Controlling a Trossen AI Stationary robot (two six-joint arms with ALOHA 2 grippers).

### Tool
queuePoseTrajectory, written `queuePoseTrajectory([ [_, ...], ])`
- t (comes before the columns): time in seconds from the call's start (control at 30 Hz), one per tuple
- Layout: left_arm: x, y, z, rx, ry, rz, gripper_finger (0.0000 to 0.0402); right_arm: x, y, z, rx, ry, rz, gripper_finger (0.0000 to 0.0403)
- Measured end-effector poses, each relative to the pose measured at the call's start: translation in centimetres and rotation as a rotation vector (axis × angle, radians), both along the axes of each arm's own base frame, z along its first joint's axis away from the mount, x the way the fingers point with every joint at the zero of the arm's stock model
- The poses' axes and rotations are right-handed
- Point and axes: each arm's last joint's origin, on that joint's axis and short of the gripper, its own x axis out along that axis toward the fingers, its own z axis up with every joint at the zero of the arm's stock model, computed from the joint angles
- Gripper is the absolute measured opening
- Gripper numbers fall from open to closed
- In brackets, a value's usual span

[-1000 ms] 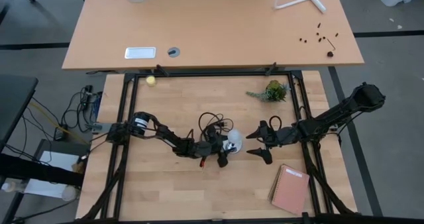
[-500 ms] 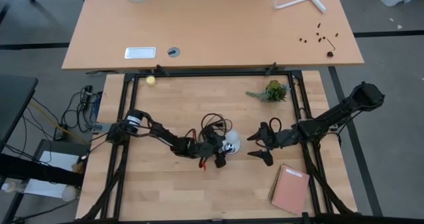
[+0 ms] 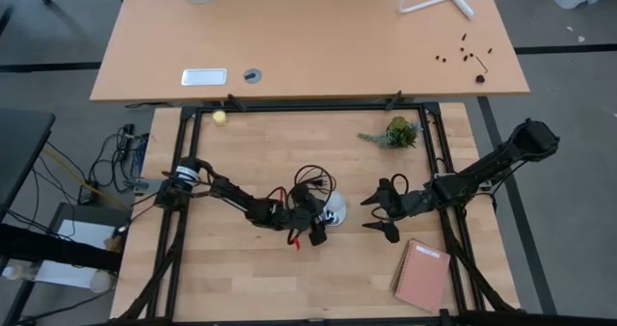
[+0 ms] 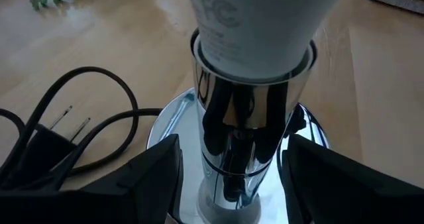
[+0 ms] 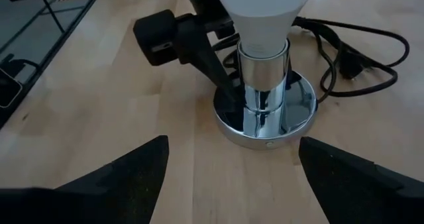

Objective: Screw lightbulb
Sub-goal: Remove the white lightbulb from the metallic lamp

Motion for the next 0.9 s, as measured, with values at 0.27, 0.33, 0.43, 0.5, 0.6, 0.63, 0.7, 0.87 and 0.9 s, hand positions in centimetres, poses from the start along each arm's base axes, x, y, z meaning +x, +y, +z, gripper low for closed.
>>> queuePoseTrajectory([
  [0.27,-0.1,0.0,0.3,-0.011,0.011,0.007,0.0284,0.0,0.0,0.0,-0.052,-0.002,0.028,0.0347],
  [0.33,-0.3,0.1,0.7,-0.01,0.024,0.008,0.0284,0.0,-0.1,0.0,-0.071,-0.002,0.033,0.0347],
  [0.43,-0.7,0.2,1.6,0.0,0.051,0.021,0.0284,0.1,-0.2,0.0,-0.077,-0.003,0.034,0.0347],
  [0.5,-1.0,0.3,2.3,0.01,0.066,0.036,0.0284,0.0,-0.1,0.0,-0.067,-0.001,0.033,0.0347],
  [0.6,-1.3,0.4,3.2,0.015,0.084,0.037,0.0284,0.0,-0.1,0.0,-0.052,0.003,0.052,0.0347],
  [0.63,-1.4,0.4,3.4,0.017,0.089,0.037,0.0284,0.0,-0.1,0.0,-0.052,0.003,0.054,0.0347],
  [0.7,-1.5,0.4,3.7,0.018,0.084,0.038,0.0284,0.0,0.0,0.0,-0.05,-0.001,0.054,0.0347],
  [0.87,-1.6,0.2,4.2,0.015,0.077,0.022,0.0284,0.1,-0.2,0.0,-0.052,-0.006,0.039,0.0347],
  [0.9,-1.6,0.0,4.4,0.011,0.066,0.019,0.0284,0.1,-0.2,0.0,-0.056,-0.006,0.041,0.0347],
])
